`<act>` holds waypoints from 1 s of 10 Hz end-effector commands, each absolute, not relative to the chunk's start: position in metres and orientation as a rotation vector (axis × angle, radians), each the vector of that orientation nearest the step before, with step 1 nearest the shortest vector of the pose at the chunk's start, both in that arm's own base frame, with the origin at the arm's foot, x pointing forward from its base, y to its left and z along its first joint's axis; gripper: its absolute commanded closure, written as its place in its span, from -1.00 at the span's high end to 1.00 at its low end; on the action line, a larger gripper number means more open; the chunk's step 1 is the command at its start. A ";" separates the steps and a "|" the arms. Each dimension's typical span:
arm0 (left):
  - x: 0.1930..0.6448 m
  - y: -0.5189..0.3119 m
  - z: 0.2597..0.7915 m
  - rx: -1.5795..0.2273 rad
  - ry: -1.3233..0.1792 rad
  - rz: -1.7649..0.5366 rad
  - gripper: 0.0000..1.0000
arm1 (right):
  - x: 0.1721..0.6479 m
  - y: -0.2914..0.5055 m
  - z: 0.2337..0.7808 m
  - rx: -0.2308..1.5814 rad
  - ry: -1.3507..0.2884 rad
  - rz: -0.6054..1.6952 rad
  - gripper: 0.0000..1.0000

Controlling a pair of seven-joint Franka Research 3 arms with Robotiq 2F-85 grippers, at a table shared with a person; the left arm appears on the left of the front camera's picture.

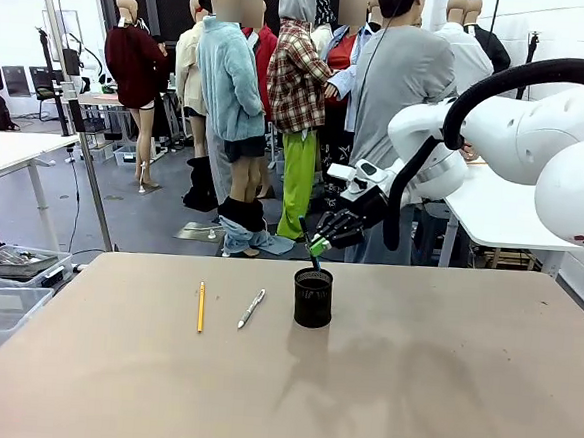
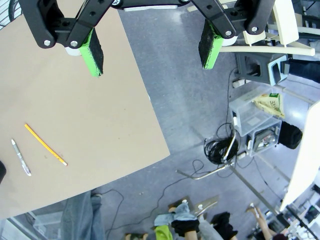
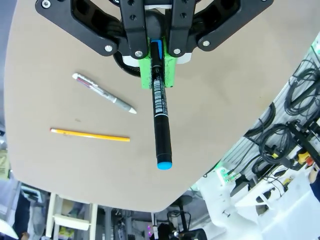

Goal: Place the pens into the pen holder.
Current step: Pick up a writing instrument from the table and place it into the Pen holder.

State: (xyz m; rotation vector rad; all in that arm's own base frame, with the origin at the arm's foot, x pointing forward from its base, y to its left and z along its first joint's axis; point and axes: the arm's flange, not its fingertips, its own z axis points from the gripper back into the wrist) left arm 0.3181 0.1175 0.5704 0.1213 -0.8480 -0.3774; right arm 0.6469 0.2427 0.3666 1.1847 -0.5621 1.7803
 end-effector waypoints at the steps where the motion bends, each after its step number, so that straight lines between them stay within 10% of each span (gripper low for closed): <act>1: 0.319 0.118 0.571 0.126 -0.851 -0.376 1.00 | 0.650 0.248 0.358 1.209 -0.534 1.760 -1.00; 6: 0.319 0.118 0.571 0.126 -0.851 -0.376 1.00 | 0.651 0.259 0.335 1.175 -0.445 1.700 -1.00; 10: 0.319 0.118 0.571 0.126 -0.851 -0.376 1.00 | 0.641 0.248 0.342 1.109 -0.454 1.704 0.24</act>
